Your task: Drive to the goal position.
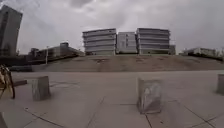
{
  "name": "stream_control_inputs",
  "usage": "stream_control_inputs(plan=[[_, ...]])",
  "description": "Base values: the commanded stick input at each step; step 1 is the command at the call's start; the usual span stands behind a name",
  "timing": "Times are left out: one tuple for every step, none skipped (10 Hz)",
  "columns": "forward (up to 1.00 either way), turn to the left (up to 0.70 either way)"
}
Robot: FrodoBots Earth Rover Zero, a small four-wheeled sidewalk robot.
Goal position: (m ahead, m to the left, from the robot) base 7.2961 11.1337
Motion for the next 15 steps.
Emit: stream_control_inputs(plan=[[0.05,0.00],[0.05,0.00],[0.05,0.00],[0.05,0.00],[0.05,0.00],[0.05,0.00],[0.04,0.00],[0.04,0.00],[0.04,0.00],[0.04,0.00],[0.14,-0.01],[0.45,-0.01],[0.70,-0.01],[0.70,-0.01],[0.70,-0.01]])
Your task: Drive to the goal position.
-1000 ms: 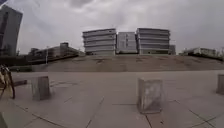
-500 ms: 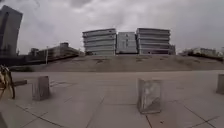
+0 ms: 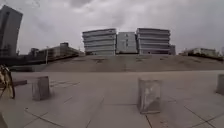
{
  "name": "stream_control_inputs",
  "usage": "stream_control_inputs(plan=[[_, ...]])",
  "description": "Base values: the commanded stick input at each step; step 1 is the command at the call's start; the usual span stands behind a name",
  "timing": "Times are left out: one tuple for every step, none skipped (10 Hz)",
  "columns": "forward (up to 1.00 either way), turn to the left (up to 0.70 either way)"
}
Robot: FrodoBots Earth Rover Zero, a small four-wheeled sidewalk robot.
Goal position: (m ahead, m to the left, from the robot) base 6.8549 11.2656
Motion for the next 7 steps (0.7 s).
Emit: stream_control_inputs(plan=[[0.70,-0.01],[0.70,-0.01],[0.70,0.00],[0.70,0.01],[0.70,0.06],[0.70,0.20],[0.70,0.29]])
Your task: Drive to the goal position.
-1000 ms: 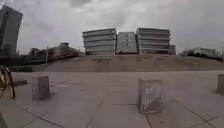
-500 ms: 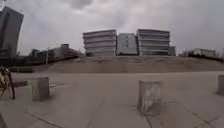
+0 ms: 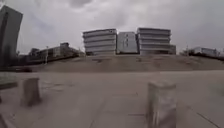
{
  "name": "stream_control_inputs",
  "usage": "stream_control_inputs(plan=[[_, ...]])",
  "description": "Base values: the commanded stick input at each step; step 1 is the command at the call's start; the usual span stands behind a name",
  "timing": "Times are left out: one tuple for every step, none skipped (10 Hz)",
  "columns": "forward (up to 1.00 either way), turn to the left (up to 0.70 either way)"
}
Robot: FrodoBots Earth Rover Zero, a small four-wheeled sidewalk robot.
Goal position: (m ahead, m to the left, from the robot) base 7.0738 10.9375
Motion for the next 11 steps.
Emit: stream_control_inputs(plan=[[0.70,0.32],[0.70,0.32],[0.70,0.32],[0.70,0.29],[0.70,0.12],[0.70,0.02],[0.70,0.02],[0.70,0.01],[0.70,0.01],[0.70,0.01],[0.70,0.01]])
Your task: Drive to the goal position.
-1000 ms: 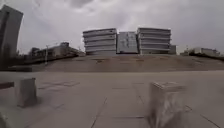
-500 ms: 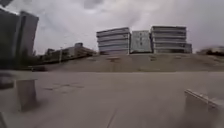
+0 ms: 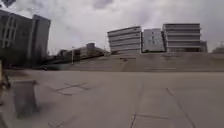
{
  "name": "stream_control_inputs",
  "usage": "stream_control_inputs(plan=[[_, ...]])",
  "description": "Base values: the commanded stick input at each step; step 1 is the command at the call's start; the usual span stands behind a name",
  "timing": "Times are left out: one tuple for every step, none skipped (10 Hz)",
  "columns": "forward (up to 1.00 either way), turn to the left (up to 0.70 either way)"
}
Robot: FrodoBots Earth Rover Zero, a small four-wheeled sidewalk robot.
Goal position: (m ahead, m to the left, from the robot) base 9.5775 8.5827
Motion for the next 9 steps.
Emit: stream_control_inputs(plan=[[0.70,0.01],[0.70,0.00],[0.70,-0.01],[0.70,0.01],[0.70,-0.01],[0.70,0.00],[0.70,0.26],[0.70,0.33],[0.70,0.34]])
